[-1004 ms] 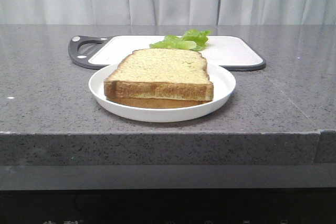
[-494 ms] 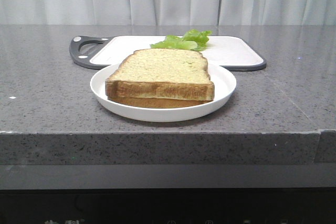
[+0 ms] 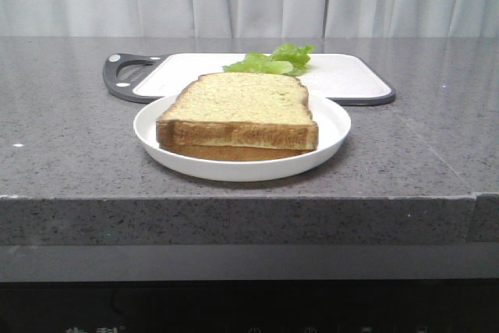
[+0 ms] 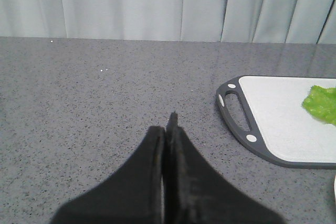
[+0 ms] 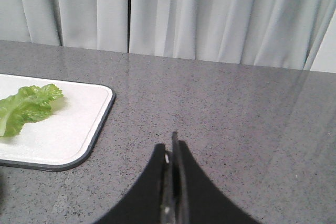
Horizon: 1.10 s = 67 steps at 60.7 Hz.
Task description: Left arm grabs bread, right arm adds lettuce
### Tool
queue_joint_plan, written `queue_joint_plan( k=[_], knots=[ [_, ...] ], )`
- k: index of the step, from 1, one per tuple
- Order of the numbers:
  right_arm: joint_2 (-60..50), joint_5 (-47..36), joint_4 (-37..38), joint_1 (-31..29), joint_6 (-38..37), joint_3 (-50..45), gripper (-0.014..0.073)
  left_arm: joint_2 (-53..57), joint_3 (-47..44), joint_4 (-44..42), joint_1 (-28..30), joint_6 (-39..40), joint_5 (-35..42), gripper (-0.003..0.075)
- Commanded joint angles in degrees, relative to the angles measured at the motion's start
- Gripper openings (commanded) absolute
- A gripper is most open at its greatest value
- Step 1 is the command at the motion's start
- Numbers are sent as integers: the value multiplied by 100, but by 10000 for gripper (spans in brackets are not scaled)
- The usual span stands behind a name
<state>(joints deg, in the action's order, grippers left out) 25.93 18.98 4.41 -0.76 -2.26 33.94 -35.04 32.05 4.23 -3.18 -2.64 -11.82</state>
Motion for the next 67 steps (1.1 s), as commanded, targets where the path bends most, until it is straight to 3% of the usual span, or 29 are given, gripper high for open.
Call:
queue_joint_plan(
  k=[1, 11, 16, 20, 31, 35, 39, 53, 67],
  knots=[
    [78, -494, 89, -13, 31, 214, -67, -30, 199, 36, 17, 31, 434, -19],
    [78, -494, 89, -13, 31, 214, -66, -30, 199, 36, 17, 31, 434, -13],
    [78, -494, 89, -13, 31, 214, -26, -30, 199, 36, 17, 31, 444, 39],
    [78, -494, 89, -13, 31, 214, 71, -30, 199, 36, 17, 31, 445, 145],
    [78, -494, 89, -13, 31, 214, 521, -30, 199, 36, 17, 31, 496, 601],
    [78, -494, 89, -13, 31, 214, 616, -30, 199, 36, 17, 31, 522, 674],
    [78, -494, 89, -13, 31, 214, 658, -30, 199, 36, 17, 31, 522, 672],
    [78, -494, 89, -13, 31, 214, 654, -67, 240, 316, 17, 31, 340, 659],
    [78, -494, 89, -13, 31, 214, 654, -1127, 1242, 1036, -167, -158, -1434, 659]
  ],
)
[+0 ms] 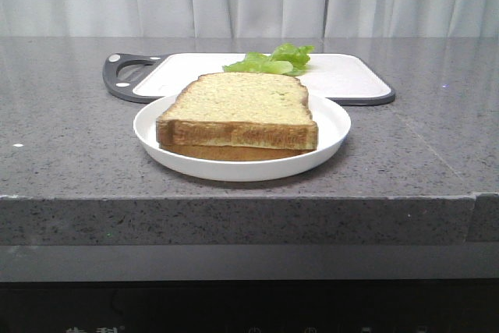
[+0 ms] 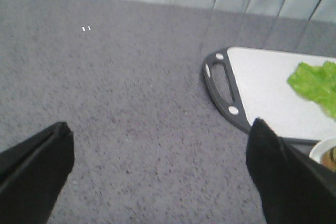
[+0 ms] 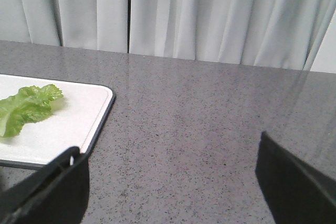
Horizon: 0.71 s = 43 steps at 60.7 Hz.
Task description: Left arm grabs bread, right arm adds lettuce
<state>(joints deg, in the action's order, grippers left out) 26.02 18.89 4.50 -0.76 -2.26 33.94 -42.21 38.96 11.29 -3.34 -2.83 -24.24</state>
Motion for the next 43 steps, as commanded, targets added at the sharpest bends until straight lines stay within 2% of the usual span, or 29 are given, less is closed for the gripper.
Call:
queue_joint_plan(
  k=[1, 10, 25, 36, 43],
  knots=[
    [68, -485, 80, -13, 31, 214, 654, -488, 623, 396, -198, -196, -334, 659],
    [68, -485, 80, -13, 31, 214, 654, -1345, 1229, 1255, -859, -582, -794, 659],
    [68, -485, 80, -13, 31, 214, 654, -2825, 2012, 1750, -2116, -571, -952, 659],
    [68, -485, 80, -13, 31, 214, 654, -3688, 2523, 2372, -2321, -583, -1457, 659],
    [68, -485, 80, -13, 31, 214, 654, -3956, 2763, 2843, -2321, -904, -1721, 644]
  ],
)
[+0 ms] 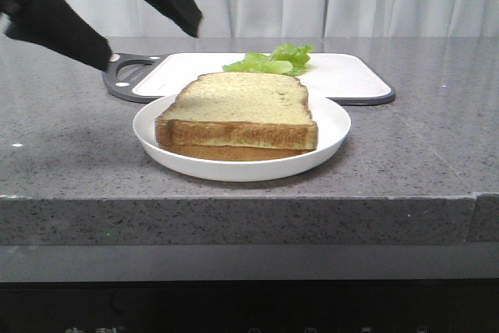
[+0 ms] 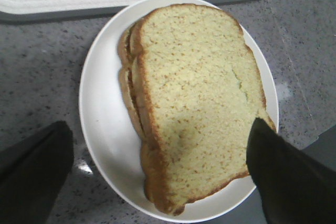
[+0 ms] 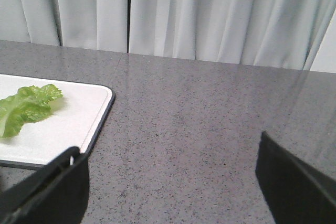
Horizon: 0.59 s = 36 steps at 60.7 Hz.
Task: Left arm grabs bread, right arm adds lettuce
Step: 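Lower the open left gripper onto the top bread slice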
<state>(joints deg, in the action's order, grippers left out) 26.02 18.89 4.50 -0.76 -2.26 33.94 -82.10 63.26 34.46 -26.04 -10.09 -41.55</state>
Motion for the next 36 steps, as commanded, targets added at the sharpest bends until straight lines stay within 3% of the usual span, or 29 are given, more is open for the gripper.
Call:
queue_joint_plan(
  k=[1, 13, 36],
  knots=[
    [68, -485, 80, -13, 31, 214, 654, 30, 358, 565, -52, -198, -4, 639],
    [68, -485, 80, -13, 31, 214, 654, -29, 512, 673, -52, -264, -123, 542],
    [68, -485, 80, -13, 31, 214, 654, -672, 512, 755, -52, -264, -197, 535]
  ],
)
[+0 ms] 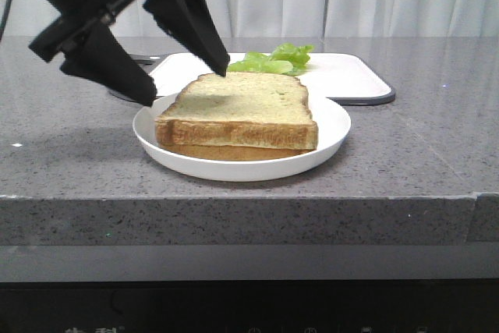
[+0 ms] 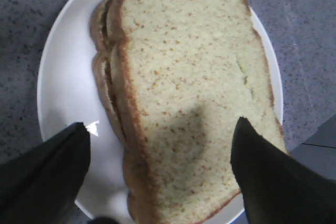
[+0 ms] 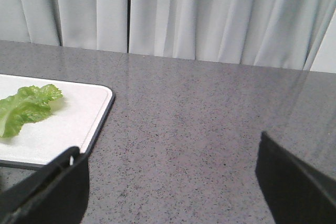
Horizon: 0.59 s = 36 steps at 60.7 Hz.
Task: Left arm grabs bread, right arm adds lettuce
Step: 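Lower the open left gripper onto the top bread slice, then grip the top bread slice with the left gripper and lift it off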
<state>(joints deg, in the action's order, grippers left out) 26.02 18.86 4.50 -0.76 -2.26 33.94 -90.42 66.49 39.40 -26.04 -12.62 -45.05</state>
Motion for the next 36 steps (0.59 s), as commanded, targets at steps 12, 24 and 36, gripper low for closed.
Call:
queue_joint_plan(
  k=[12, 24, 36],
  knots=[
    [68, -482, 80, -13, 31, 214, 654, 135, 196, 261, -52, -11, 210, 474],
    [68, -482, 80, -13, 31, 214, 654, -3, 196, 355, -52, -24, 198, 407],
    [68, -482, 80, -13, 31, 214, 654, -3, 196, 355, -52, -24, 198, 324]
  ],
)
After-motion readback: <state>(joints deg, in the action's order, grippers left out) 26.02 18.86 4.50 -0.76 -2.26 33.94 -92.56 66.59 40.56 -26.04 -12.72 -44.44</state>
